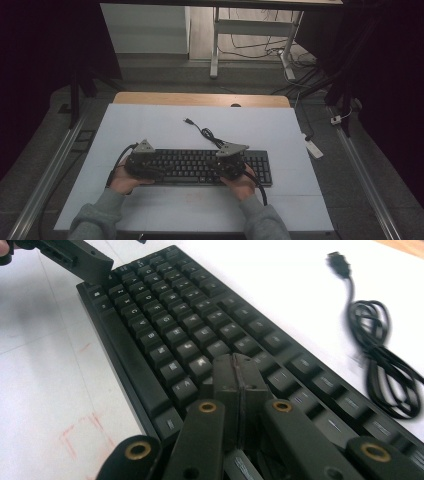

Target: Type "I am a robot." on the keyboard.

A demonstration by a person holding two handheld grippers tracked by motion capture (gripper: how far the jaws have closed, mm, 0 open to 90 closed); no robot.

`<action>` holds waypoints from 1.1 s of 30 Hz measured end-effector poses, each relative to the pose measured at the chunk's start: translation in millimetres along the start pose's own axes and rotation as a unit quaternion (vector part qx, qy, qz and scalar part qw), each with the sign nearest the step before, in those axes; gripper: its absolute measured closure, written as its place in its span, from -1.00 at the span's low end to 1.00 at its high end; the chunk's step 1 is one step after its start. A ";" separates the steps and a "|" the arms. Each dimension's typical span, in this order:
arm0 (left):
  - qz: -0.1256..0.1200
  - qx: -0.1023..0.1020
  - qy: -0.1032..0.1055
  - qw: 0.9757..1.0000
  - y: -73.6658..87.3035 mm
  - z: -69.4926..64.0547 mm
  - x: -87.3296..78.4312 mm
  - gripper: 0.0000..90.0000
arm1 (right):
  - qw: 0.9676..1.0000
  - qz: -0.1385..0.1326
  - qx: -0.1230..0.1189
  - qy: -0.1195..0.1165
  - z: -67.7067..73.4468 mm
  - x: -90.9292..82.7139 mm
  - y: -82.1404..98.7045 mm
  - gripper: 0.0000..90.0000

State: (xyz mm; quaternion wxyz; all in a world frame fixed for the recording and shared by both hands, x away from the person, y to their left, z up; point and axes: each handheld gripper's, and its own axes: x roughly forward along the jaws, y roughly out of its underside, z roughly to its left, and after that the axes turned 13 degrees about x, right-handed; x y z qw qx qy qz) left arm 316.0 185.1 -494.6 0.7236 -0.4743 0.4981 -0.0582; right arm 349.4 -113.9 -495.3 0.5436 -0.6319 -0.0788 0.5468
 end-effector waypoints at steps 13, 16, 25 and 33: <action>0.000 0.003 0.003 1.000 0.0 0.2 0.4 -0.51 | 1.000 0.021 0.004 0.008 0.3 27.7 -8.1 0.99; 0.000 0.003 0.003 1.000 0.1 0.3 0.4 -0.51 | 1.000 0.021 0.007 0.010 -1.5 31.0 -8.2 0.99; 0.002 0.005 0.004 1.000 0.2 0.5 1.2 -0.51 | 0.999 0.029 0.011 0.019 -5.6 40.0 -10.6 0.99; 0.002 0.005 0.004 1.000 0.5 0.9 0.7 -0.51 | 0.999 0.036 0.011 0.021 -6.8 44.9 -12.1 0.99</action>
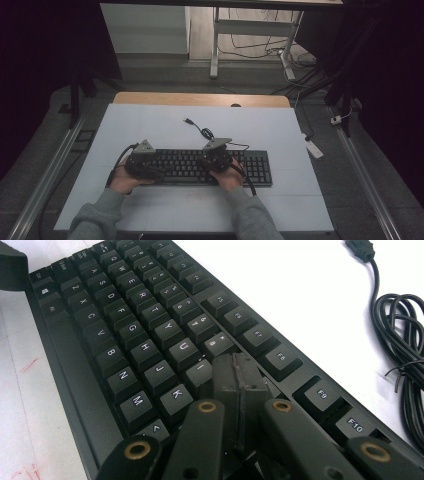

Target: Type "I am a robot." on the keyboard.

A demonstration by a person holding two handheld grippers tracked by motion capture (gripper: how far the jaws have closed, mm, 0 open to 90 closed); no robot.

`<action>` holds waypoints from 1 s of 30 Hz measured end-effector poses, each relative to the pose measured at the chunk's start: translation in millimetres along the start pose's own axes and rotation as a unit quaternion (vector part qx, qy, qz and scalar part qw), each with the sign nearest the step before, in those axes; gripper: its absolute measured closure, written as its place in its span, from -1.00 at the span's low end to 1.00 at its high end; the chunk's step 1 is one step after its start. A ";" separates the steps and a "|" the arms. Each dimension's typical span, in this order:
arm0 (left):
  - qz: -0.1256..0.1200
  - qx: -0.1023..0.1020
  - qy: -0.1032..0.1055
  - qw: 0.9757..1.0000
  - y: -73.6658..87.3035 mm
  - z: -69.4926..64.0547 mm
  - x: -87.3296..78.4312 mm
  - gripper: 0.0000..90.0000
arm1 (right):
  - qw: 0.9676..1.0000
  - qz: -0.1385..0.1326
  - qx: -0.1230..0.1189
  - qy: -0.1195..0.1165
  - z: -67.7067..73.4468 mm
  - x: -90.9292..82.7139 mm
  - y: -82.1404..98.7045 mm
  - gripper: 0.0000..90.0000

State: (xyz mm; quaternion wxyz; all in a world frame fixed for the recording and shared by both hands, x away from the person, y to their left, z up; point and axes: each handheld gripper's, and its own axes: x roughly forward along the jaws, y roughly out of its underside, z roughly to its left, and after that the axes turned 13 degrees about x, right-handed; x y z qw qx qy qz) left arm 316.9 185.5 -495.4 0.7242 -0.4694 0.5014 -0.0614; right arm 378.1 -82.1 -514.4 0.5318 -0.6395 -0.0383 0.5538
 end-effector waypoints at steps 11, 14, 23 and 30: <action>0.001 0.002 0.000 1.000 -0.1 -0.5 0.4 -0.51 | 1.000 0.002 0.000 -0.001 -0.2 1.9 -0.2 0.99; 0.003 0.003 0.001 1.000 -0.1 -0.8 1.0 -0.51 | 1.000 0.006 0.003 0.002 -0.5 3.8 0.8 0.99; 0.001 0.001 -0.002 1.000 0.3 0.1 0.5 -0.51 | 1.000 -0.018 0.002 -0.004 0.6 -7.9 -1.1 0.99; 0.001 -0.001 -0.006 1.000 0.4 0.3 -0.1 -0.51 | 0.999 -0.038 0.004 -0.007 0.0 -28.4 4.9 0.77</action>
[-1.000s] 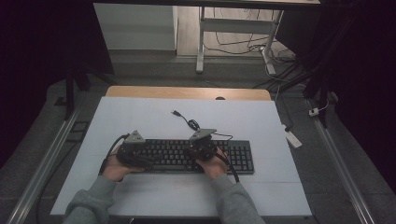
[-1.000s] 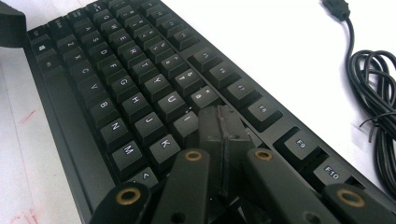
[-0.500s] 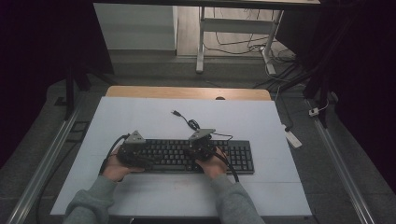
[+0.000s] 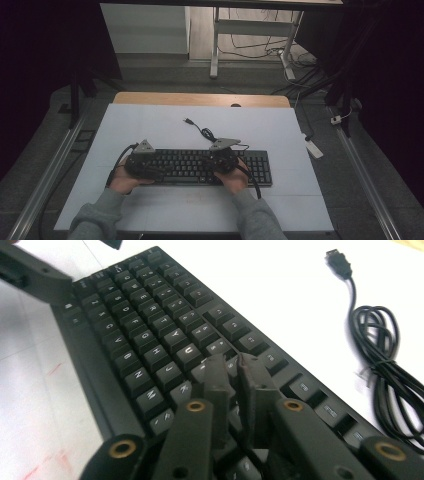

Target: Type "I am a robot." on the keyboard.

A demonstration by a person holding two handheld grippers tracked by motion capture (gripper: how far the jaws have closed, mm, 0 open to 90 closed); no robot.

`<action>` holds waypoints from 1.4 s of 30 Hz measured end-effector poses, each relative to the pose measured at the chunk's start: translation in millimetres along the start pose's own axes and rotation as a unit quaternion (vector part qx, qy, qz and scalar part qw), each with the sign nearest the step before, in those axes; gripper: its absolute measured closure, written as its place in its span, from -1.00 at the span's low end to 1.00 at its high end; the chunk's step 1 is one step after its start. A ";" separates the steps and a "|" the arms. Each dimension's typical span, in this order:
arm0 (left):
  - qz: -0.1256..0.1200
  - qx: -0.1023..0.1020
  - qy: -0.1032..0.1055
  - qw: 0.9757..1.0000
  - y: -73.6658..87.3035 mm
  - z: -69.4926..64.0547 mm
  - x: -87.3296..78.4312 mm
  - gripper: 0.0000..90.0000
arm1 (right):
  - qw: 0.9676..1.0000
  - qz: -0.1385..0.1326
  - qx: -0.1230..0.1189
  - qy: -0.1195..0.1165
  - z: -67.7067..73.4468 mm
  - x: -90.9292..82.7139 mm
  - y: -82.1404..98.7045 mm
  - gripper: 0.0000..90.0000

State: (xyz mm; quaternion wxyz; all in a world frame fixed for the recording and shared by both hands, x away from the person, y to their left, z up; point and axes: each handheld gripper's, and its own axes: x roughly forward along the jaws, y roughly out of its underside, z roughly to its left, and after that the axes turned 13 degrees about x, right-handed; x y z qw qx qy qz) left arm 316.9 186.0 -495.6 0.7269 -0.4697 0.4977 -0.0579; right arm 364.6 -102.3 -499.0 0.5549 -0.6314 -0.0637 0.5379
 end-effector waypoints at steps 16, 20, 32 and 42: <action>0.004 -0.005 -0.011 1.000 0.4 0.9 1.3 -0.50 | 0.999 -0.034 0.012 0.025 -17.1 -49.8 28.5 0.28; 0.004 -0.006 -0.012 1.000 0.4 1.1 1.3 -0.50 | 0.999 -0.042 0.014 0.028 -22.6 -60.0 34.3 0.25; -0.004 -0.012 -0.015 1.000 1.0 2.2 -1.8 -0.48 | 0.998 -0.046 0.015 0.034 -26.6 -64.6 39.5 0.23; -0.022 -0.014 -0.012 1.000 -0.5 0.8 -3.9 -0.32 | 0.998 -0.045 0.014 0.034 -26.3 -64.4 39.6 0.23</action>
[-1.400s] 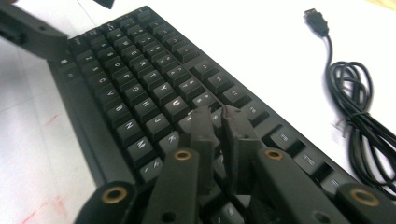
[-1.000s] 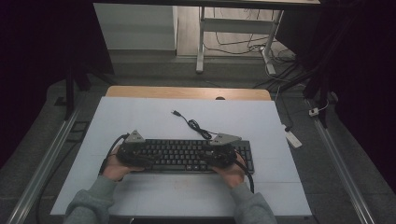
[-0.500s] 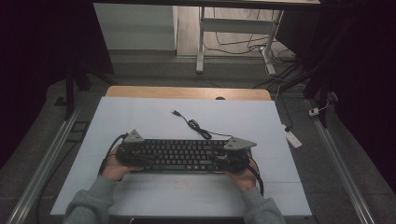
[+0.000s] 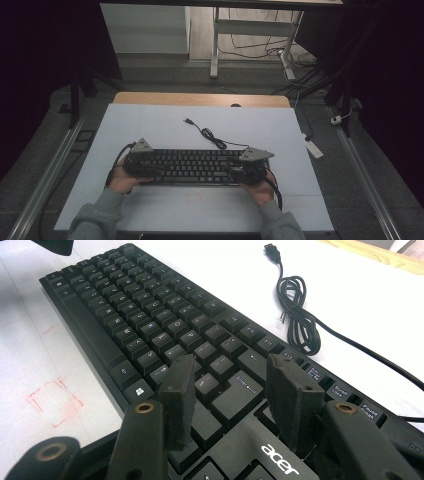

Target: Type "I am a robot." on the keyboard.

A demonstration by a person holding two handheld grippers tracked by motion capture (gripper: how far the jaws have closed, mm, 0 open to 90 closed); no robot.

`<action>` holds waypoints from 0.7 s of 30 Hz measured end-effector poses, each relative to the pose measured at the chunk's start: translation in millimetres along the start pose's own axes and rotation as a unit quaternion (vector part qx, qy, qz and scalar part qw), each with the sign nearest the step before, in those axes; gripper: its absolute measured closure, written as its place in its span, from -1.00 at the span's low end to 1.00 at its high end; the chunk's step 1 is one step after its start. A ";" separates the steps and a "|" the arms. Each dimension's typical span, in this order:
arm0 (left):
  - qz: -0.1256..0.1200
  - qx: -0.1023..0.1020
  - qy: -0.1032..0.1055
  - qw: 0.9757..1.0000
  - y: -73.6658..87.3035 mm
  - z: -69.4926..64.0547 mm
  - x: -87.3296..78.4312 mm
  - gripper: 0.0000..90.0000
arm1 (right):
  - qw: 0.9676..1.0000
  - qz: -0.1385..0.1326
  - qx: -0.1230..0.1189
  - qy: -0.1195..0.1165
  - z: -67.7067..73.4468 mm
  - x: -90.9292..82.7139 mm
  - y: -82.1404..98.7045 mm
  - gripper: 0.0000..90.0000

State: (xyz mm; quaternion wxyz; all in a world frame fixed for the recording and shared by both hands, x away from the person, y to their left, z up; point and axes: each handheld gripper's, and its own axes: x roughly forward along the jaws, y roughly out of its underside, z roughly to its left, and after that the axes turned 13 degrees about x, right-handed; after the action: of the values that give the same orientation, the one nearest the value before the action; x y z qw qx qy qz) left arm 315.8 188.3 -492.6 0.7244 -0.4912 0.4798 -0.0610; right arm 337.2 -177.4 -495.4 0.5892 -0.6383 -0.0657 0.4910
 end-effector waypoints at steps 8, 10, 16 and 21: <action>-0.018 0.003 0.015 1.000 -2.6 -3.7 -1.1 0.05 | 1.000 0.002 -0.001 0.001 -0.1 0.3 0.1 0.23; -0.018 0.006 0.020 1.000 -3.2 -5.4 0.0 0.24 | 1.000 0.003 -0.001 0.001 0.0 0.4 0.2 0.23; -0.006 0.023 0.042 0.999 -4.8 -11.9 7.4 0.90 | 1.000 0.001 0.000 0.002 -0.3 0.0 0.3 0.23; 0.013 0.036 0.057 0.998 -6.0 -18.1 18.2 0.98 | 1.000 0.001 -0.001 0.003 -0.3 0.2 0.3 0.23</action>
State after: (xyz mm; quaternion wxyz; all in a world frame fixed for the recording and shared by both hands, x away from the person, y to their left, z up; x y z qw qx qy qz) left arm 314.1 163.2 -500.5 0.7139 -0.4547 0.5237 -0.0966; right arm 337.4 -177.5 -495.8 0.5880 -0.6403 -0.0637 0.4901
